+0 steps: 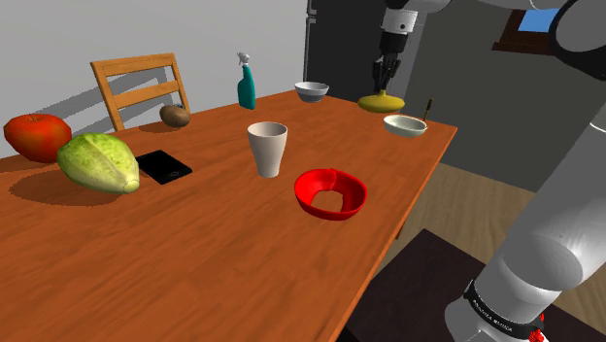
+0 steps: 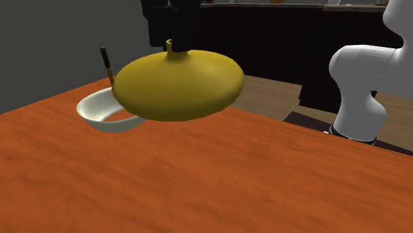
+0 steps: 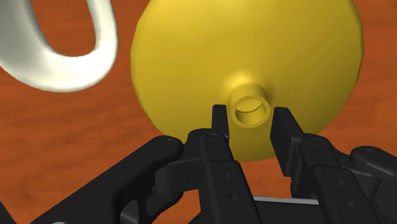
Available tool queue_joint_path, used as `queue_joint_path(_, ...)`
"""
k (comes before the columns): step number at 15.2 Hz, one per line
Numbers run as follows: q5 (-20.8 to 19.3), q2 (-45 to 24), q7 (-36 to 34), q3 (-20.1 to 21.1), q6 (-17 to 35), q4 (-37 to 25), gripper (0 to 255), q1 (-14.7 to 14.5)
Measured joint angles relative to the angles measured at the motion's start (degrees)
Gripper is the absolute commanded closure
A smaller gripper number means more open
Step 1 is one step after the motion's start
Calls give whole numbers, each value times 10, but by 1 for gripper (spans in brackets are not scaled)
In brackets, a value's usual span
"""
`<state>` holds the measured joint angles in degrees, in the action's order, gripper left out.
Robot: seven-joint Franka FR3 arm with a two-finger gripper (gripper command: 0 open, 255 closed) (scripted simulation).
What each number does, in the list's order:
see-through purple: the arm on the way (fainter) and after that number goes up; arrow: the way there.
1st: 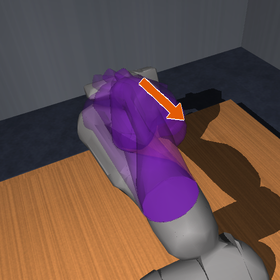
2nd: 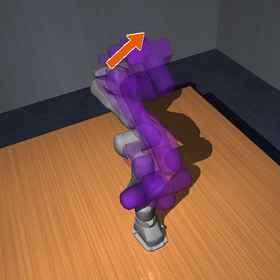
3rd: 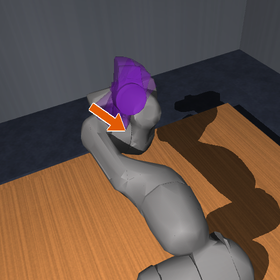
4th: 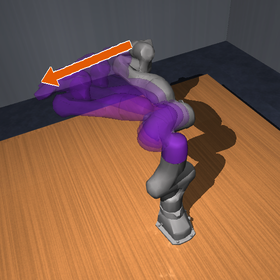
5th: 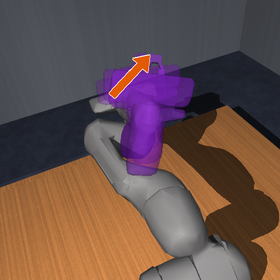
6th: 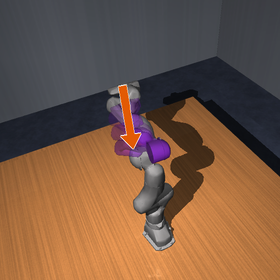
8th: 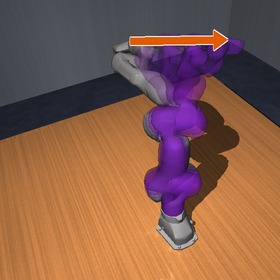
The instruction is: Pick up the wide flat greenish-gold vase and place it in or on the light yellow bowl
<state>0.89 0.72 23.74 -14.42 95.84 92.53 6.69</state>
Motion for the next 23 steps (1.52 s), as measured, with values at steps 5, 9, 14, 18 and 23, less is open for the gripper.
queue_joint_path(5, 22, -54, 73, -36, -35, -85, 255, 39)
queue_joint_path(9, 47, -110, 132, -61, -66, -166, 255, 79)
queue_joint_path(14, 92, -208, 196, -82, -126, -315, 255, 146)
queue_joint_path(18, 120, -273, 224, -84, -164, -413, 255, 192)
queue_joint_path(23, 108, -243, 229, -87, -107, -325, 255, 175)
